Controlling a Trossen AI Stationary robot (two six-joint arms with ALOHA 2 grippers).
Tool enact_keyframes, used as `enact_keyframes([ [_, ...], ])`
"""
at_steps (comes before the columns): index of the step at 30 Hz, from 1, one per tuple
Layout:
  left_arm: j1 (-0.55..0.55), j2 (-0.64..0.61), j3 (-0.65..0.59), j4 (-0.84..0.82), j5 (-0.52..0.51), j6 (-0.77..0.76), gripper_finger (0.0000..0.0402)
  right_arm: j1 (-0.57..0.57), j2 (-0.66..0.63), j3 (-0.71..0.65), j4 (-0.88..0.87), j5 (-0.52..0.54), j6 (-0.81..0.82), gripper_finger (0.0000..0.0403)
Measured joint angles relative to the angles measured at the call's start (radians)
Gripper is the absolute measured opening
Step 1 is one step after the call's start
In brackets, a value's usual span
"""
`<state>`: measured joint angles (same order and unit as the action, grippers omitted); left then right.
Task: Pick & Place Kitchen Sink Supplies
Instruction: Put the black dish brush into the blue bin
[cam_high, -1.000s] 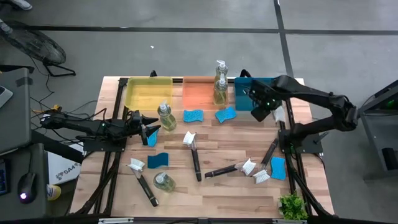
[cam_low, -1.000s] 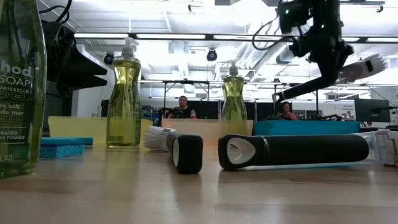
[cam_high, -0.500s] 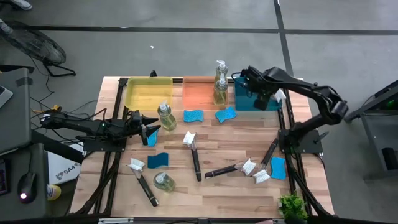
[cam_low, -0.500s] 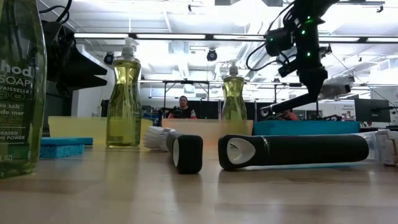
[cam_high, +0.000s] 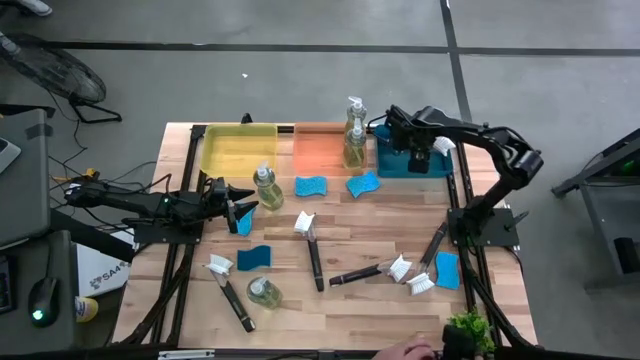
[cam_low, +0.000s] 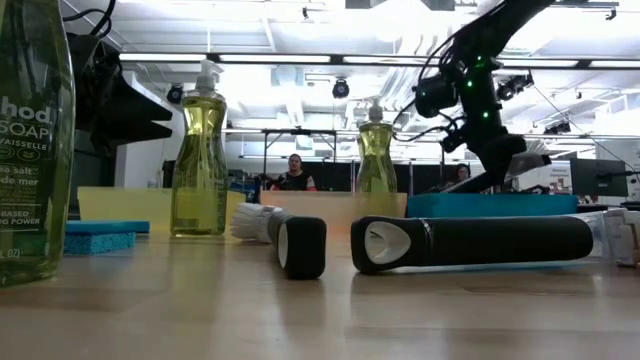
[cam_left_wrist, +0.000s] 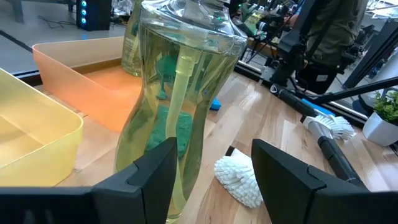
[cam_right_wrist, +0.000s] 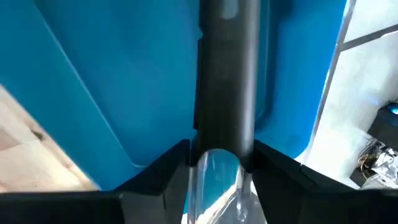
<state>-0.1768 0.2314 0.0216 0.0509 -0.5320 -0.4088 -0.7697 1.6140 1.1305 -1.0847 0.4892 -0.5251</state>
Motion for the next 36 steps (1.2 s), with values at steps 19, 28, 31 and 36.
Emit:
enact_keyframes([
  [19, 0.000, 0.000, 0.000, 0.000, 0.000, 0.000, 0.0202, -0.002, -0.067, 0.001, -0.088, 0.001, 0.450, 0.0195],
  [28, 0.000, 0.000, 0.000, 0.000, 0.000, 0.000, 0.0202, 0.079, -0.256, 0.001, -0.251, -0.245, 0.965, 0.0227],
  [31, 0.000, 0.000, 0.000, 0.000, 0.000, 0.000, 0.0202, 0.150, -0.328, 0.001, -0.279, -0.342, 1.050, 0.0227],
  [36, 0.000, 0.000, 0.000, 0.000, 0.000, 0.000, 0.0202, 0.301, -0.413, 0.001, -0.331, -0.434, 1.254, 0.0228],
])
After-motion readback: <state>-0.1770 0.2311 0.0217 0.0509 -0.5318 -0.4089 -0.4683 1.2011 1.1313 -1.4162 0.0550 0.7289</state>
